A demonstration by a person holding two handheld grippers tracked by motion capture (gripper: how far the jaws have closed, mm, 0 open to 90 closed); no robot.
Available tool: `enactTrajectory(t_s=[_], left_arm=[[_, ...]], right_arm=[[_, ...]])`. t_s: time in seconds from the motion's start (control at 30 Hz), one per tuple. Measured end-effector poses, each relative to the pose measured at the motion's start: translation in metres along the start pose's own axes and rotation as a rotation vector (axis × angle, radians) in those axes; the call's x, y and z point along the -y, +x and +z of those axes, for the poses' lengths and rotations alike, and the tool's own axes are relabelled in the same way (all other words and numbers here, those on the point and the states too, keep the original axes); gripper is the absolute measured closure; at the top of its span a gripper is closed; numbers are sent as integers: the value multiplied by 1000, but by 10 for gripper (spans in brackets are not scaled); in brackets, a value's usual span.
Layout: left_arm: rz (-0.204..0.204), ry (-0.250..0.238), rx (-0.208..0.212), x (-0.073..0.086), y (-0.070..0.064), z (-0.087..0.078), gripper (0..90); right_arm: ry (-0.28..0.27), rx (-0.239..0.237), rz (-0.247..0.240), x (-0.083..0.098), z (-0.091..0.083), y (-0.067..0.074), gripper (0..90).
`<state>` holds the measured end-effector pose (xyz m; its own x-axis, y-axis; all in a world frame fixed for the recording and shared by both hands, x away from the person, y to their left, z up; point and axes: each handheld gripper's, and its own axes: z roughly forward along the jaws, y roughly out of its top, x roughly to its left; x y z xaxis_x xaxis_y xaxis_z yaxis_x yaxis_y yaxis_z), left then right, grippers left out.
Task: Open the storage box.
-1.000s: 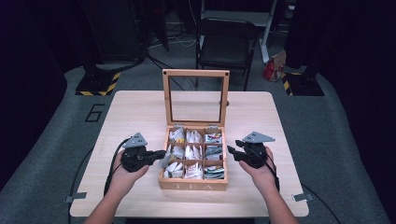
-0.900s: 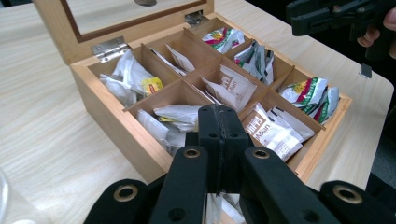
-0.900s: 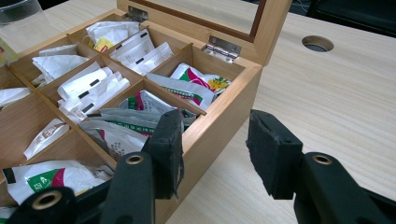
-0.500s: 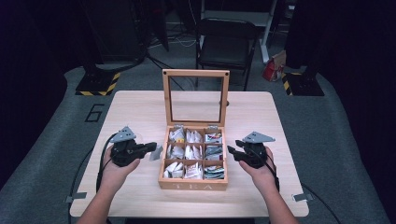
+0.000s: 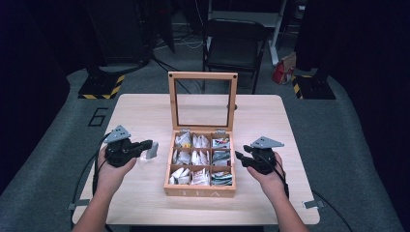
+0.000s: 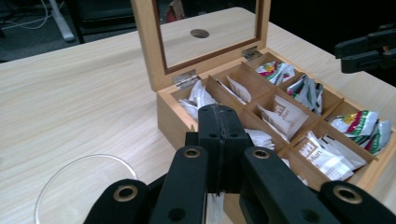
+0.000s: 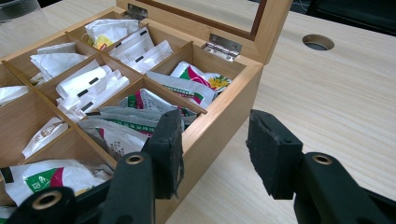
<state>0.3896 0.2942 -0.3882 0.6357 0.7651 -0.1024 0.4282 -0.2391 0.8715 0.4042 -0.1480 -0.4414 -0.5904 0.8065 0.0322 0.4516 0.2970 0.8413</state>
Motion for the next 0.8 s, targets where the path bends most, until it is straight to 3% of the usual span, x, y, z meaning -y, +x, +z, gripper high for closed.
enactTrajectory(t_s=[0.37,0.6,0.8], left_arm=[[-41,-32,-67,3,18,-6,900],[-47,-36,-116,4,30,-10,899],[-67,-51,-136,6,37,-15,899]], right_arm=[[-2,0,-2,1,0,0,547],[3,0,-1,1,1,0,547],[9,2,3,1,0,1,547]])
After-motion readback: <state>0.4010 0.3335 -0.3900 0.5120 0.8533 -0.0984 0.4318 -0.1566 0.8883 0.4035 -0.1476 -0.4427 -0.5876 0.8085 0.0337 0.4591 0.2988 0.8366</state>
